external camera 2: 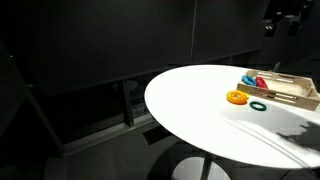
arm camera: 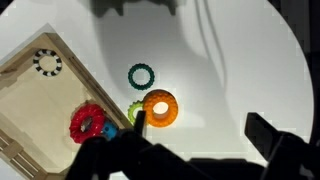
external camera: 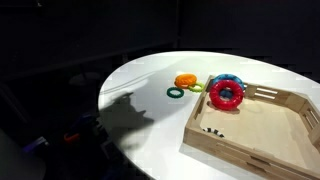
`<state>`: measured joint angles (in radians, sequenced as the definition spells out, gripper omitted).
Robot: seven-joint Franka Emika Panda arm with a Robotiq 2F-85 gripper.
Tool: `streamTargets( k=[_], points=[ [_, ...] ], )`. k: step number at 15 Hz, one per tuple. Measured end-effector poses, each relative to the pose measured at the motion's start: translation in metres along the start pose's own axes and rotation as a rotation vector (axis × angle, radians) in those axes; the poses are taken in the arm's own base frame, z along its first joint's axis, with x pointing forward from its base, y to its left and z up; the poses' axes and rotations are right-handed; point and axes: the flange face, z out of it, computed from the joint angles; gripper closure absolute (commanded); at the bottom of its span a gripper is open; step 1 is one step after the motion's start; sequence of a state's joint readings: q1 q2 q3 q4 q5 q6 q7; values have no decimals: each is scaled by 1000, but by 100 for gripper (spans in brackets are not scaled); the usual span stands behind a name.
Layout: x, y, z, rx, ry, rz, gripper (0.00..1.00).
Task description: Move the orange ring from the table to the tray
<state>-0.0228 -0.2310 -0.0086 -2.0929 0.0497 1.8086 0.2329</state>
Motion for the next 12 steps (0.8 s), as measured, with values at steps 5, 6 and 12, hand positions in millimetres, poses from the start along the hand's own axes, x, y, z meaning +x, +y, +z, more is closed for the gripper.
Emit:
streamTargets(
  k=[5, 6, 12],
  points=[
    [31, 3, 23, -109, -24, -29, 0],
    [33, 3, 26, -112, -29, -30, 0],
    [33, 3, 29, -113, -36, -28, 0]
  ],
)
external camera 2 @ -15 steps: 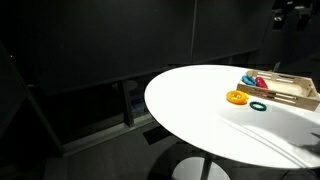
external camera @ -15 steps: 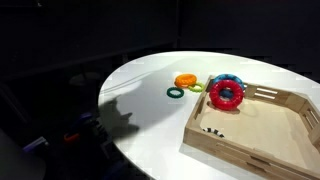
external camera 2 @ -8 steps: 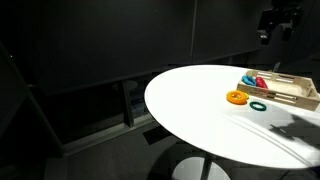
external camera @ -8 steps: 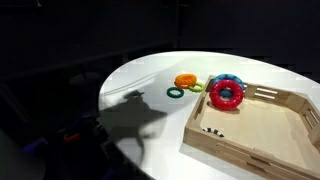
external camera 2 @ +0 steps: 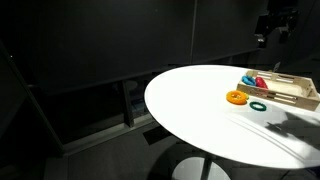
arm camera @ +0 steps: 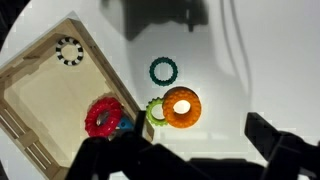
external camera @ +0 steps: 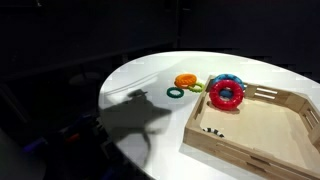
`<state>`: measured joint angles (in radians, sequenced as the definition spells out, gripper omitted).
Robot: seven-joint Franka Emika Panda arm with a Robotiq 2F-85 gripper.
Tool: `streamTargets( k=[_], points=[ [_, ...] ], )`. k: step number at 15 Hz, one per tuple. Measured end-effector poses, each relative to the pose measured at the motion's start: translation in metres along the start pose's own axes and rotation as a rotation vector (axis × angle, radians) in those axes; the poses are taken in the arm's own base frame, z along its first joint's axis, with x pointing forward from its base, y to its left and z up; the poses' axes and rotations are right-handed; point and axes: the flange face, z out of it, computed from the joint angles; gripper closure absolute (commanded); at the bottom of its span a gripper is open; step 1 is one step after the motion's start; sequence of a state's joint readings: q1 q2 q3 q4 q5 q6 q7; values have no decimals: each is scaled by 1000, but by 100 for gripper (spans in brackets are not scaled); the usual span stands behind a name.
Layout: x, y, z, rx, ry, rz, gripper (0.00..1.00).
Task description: Move the orange ring from the table to the tray
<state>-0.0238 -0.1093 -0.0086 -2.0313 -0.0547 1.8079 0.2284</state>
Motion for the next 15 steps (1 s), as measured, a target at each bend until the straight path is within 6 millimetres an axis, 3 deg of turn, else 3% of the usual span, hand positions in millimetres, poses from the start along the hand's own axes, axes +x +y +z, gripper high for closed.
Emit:
streamTargets(
  k=[3, 5, 15],
  points=[
    [4, -1, 6, 0, 2, 17, 0],
    [13, -1, 20, -2, -11, 21, 0],
    [64, -1, 127, -16, -73, 41, 0]
  ],
)
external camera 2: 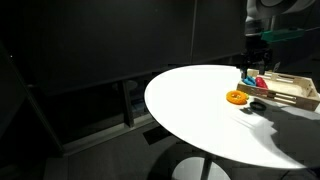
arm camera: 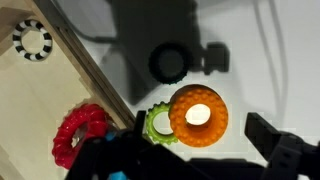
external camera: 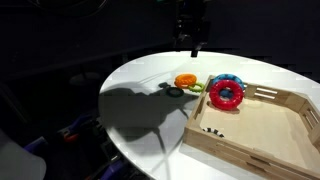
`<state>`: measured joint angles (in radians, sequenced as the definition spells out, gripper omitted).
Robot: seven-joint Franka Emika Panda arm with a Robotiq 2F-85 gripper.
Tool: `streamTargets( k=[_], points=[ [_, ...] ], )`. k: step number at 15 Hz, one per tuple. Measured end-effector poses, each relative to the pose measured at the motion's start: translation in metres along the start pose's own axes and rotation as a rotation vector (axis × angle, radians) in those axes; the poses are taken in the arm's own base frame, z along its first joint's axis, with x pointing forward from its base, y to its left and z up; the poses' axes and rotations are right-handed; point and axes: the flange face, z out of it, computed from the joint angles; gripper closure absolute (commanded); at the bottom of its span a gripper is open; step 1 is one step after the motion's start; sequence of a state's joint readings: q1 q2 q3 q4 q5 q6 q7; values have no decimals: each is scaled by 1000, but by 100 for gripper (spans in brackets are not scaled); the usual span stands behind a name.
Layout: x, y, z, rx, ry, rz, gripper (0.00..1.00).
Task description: Move the orange ring from the table to the tray
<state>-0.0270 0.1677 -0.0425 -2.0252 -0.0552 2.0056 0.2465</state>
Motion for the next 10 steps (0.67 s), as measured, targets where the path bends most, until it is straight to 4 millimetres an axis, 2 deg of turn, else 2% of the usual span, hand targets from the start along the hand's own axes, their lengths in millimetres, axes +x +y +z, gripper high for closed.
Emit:
streamTargets(
  k=[4, 10],
  points=[
    [15, -3, 29, 1, 11, 3, 0],
    [30, -5, 56, -19, 50, 25, 0]
  ],
)
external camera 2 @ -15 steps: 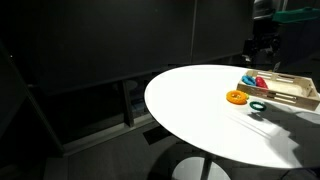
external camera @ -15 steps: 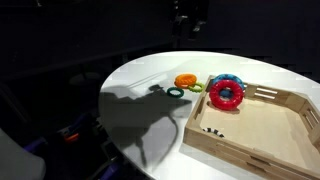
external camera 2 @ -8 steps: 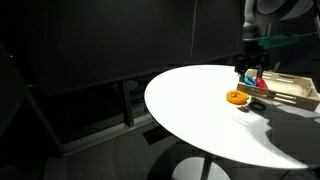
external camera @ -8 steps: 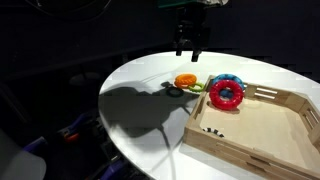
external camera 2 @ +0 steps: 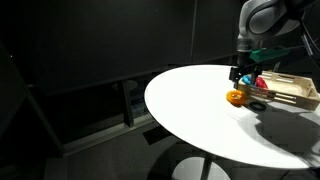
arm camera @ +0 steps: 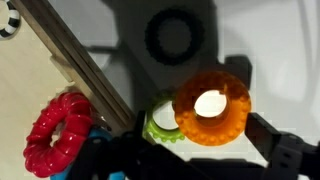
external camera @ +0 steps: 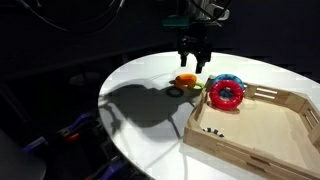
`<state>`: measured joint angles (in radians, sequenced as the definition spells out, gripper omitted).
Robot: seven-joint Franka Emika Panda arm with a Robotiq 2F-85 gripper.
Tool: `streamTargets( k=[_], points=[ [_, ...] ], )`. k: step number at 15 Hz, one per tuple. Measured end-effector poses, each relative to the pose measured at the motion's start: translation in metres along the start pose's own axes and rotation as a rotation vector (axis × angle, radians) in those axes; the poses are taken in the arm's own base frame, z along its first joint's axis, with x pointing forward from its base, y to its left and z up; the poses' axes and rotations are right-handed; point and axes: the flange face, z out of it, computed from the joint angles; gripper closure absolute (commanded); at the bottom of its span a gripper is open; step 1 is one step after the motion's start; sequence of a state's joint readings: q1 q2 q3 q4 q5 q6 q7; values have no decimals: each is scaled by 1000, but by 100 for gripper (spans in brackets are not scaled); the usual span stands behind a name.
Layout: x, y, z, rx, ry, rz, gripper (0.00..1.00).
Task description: Move the orange ring from the table to the tray
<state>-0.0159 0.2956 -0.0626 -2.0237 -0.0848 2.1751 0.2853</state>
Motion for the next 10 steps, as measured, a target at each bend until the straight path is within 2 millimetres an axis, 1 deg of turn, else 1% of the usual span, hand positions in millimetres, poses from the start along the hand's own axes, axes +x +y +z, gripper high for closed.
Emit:
streamTargets(
  k=[6, 8, 9, 10],
  points=[
    [7, 1, 23, -16, -10, 42, 0],
    [8, 1, 31, -22, -22, 50, 10],
    [8, 1, 35, -25, -28, 53, 22],
    [8, 0, 39, -28, -34, 59, 29]
  ],
)
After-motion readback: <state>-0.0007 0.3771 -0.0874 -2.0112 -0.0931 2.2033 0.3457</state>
